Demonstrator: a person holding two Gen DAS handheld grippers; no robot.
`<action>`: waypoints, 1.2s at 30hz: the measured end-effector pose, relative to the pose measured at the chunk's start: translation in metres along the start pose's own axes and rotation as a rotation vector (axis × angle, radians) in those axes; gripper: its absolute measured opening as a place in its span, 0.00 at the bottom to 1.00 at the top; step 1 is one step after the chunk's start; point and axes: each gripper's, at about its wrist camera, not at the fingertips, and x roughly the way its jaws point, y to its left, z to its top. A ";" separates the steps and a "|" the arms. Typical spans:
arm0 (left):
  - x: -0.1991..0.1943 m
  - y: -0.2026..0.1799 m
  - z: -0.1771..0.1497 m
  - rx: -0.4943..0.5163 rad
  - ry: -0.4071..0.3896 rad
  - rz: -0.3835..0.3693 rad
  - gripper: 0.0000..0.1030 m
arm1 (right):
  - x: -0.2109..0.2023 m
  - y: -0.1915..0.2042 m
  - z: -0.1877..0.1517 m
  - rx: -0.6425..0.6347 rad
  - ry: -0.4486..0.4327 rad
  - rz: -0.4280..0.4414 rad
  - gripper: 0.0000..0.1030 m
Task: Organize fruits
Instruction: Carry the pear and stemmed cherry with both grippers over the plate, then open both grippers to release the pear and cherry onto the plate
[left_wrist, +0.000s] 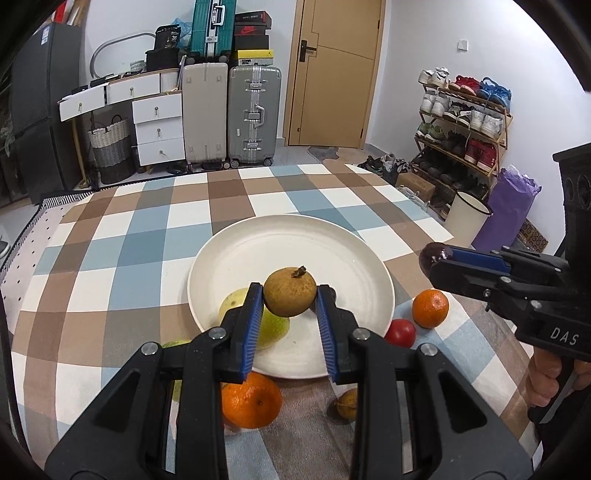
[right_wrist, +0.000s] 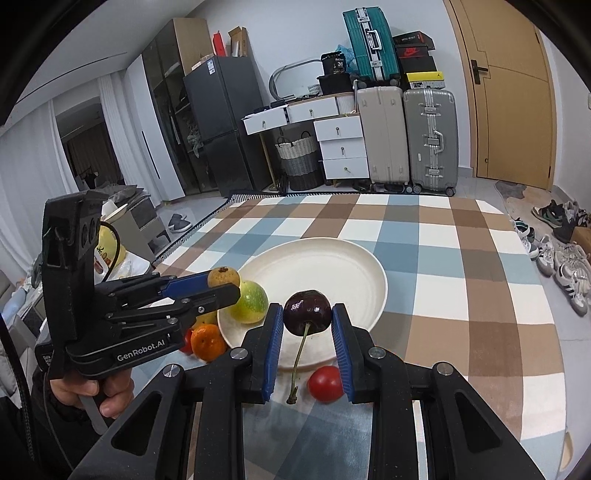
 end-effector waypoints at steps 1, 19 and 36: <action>0.002 0.000 -0.001 -0.003 0.001 -0.004 0.26 | 0.001 -0.001 0.000 0.003 -0.009 0.002 0.26; 0.026 -0.006 -0.014 0.028 0.042 -0.015 0.26 | 0.046 -0.013 -0.013 0.029 0.026 0.015 0.27; 0.038 -0.015 -0.019 0.061 0.080 -0.023 0.26 | 0.062 -0.012 -0.018 0.044 0.044 0.030 0.27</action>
